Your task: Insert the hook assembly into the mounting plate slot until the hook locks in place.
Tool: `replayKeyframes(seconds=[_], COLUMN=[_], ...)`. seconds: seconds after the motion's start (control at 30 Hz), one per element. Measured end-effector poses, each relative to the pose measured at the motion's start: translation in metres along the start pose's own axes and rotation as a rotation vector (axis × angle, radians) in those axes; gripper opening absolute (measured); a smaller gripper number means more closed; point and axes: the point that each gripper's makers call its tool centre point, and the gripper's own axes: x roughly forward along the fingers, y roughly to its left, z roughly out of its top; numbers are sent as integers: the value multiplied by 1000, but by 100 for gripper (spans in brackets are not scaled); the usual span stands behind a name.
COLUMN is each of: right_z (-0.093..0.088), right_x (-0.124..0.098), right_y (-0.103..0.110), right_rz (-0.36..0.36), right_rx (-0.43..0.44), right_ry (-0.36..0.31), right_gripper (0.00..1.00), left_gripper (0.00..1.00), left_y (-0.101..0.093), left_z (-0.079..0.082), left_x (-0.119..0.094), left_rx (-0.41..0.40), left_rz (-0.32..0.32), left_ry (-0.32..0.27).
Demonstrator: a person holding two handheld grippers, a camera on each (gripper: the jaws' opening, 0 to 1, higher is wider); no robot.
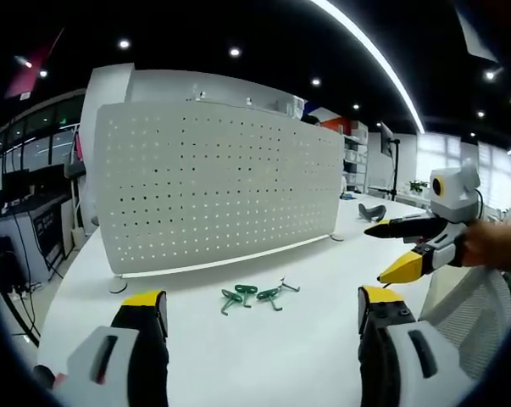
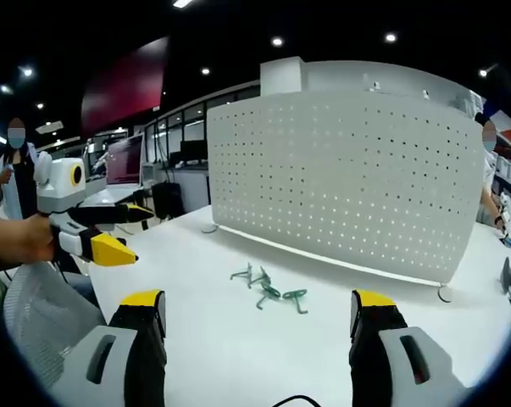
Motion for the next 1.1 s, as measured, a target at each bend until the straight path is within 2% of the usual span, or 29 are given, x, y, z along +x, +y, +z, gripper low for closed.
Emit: replayKeyframes(seconds=[0.63, 1.1], right_z=[4, 11], right_x=[-2, -6], right_y=[1, -6], right_rz=[3, -8], right_rx=[-4, -9], right_ry=[-7, -21], right_gripper=[92, 91], left_gripper=[95, 94], left_y=[-2, -4], left_z=[5, 11], left_x=[-2, -1], left_rx=[2, 9], left_rz=[2, -4], left_ry=[-11, -17])
